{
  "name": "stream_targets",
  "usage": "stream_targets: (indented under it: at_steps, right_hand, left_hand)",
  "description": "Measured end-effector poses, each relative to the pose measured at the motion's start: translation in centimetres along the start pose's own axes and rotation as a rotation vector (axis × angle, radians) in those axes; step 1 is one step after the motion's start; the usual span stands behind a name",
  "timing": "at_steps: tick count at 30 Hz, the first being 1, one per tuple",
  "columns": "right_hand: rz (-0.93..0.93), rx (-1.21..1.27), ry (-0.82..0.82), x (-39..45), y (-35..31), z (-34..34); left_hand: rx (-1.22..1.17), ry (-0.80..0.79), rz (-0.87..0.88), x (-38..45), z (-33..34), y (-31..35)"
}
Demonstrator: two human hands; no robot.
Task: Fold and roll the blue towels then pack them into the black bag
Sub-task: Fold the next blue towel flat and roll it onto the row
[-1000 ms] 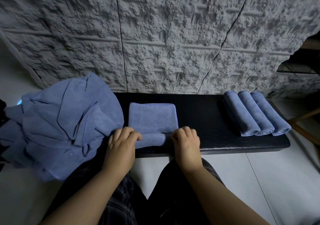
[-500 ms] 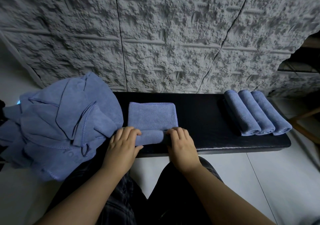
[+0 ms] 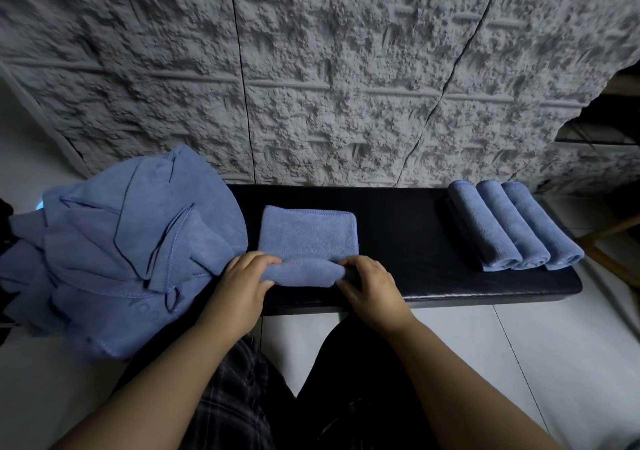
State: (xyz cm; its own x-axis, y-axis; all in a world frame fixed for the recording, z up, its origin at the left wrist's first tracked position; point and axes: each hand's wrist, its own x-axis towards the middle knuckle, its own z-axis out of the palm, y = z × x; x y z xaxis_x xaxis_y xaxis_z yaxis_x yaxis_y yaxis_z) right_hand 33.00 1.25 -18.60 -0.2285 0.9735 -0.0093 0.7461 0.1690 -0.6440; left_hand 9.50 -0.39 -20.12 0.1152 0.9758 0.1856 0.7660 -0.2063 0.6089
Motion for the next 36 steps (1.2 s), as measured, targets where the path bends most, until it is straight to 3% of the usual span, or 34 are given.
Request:
stream_targets:
  at_steps: [6, 15, 20, 26, 30, 36]
  right_hand:
    - [0.170, 0.185, -0.066, -0.9, -0.7, -0.4]
    - [0.281, 0.270, -0.104, -1.6, -1.3, -1.0]
    - [0.260, 0.111, -0.042, -1.4, -0.7, -0.4]
    - [0.131, -0.123, 0.103, -1.3, -0.9, 0.4]
    - [-0.094, -0.200, 0.263, -1.5, -1.6, 0.8]
    - [-0.172, -0.154, 0.221, -1.2, -1.9, 0.9]
  left_hand:
    - [-0.103, -0.097, -0.057, -0.7, -0.5, -0.4]
    - [-0.180, -0.186, -0.092, -1.8, -1.0, 0.4]
    - [-0.162, -0.060, -0.082, -1.8, -0.7, 0.5]
    - [-0.062, 0.081, -0.004, -1.7, -0.5, 0.6]
    - [-0.077, 0.085, 0.048, -1.3, -0.5, 0.8]
    - [-0.045, 0.060, 0.085, -1.8, -0.6, 0.6]
